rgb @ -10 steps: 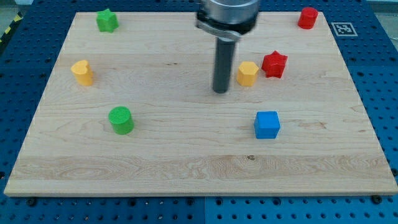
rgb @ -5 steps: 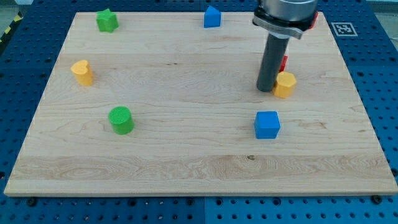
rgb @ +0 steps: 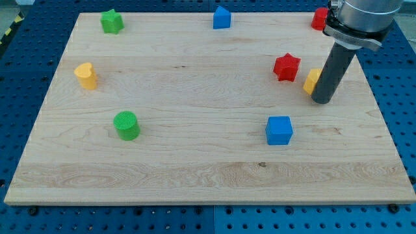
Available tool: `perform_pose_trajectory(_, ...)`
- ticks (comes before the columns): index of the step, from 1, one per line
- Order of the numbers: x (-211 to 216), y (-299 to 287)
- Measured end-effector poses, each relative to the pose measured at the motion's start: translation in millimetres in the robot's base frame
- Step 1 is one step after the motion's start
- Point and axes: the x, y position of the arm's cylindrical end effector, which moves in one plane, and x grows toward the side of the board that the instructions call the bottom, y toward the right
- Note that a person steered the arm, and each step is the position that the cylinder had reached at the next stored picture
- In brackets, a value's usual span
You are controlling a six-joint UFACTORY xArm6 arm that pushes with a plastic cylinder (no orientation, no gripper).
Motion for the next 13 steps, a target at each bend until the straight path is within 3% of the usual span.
perform_pose_trajectory(2, -11.9, -43.2)
perform_pose_trajectory(11, -24.9, -2.0)
perform_pose_trajectory(13, -15.0, -147.1)
